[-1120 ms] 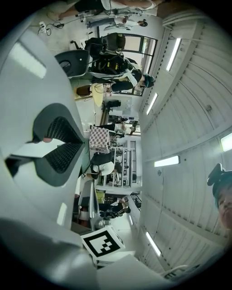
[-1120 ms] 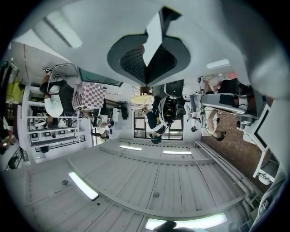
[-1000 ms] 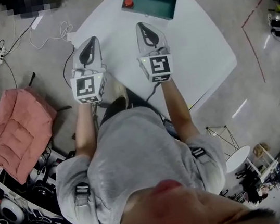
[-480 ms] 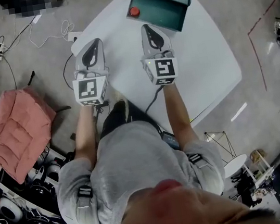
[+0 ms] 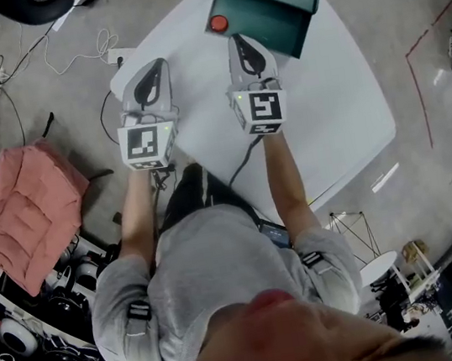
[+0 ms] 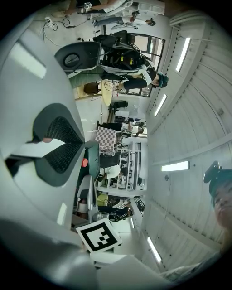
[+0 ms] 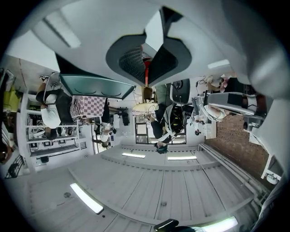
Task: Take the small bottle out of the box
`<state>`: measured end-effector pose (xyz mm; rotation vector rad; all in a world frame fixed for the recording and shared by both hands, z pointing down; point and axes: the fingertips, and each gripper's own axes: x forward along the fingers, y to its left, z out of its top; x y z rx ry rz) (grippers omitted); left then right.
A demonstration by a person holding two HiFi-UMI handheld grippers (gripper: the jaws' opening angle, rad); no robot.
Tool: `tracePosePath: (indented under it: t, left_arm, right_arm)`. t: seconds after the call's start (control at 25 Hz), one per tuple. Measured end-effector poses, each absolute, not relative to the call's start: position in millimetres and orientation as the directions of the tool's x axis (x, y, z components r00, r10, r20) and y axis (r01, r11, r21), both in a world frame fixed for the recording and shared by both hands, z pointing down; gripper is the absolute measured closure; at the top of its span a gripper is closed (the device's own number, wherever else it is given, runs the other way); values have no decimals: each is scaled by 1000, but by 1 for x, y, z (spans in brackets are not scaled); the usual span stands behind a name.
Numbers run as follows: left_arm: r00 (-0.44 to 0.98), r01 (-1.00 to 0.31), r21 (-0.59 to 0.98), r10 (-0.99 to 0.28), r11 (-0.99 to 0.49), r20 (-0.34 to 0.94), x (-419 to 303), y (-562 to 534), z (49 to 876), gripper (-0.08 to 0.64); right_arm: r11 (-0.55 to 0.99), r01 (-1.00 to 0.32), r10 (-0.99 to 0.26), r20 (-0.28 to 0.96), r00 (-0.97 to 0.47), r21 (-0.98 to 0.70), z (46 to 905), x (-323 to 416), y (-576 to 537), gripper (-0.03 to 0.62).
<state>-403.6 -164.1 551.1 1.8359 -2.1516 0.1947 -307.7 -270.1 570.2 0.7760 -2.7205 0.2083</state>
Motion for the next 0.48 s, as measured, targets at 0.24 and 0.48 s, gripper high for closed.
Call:
tracePosePath:
  t: [0.24, 0.48]
  left_arm:
    - [-142, -979, 95, -933, 182, 332, -408, -168, 556, 548]
    - [-153, -976, 93, -928, 195, 338, -414, -169, 559, 548]
  right_arm:
    - [864, -499, -448, 353, -821, -62, 584, -327, -274, 418]
    - [867, -494, -439, 369, -820, -65, 594, -343, -280, 376]
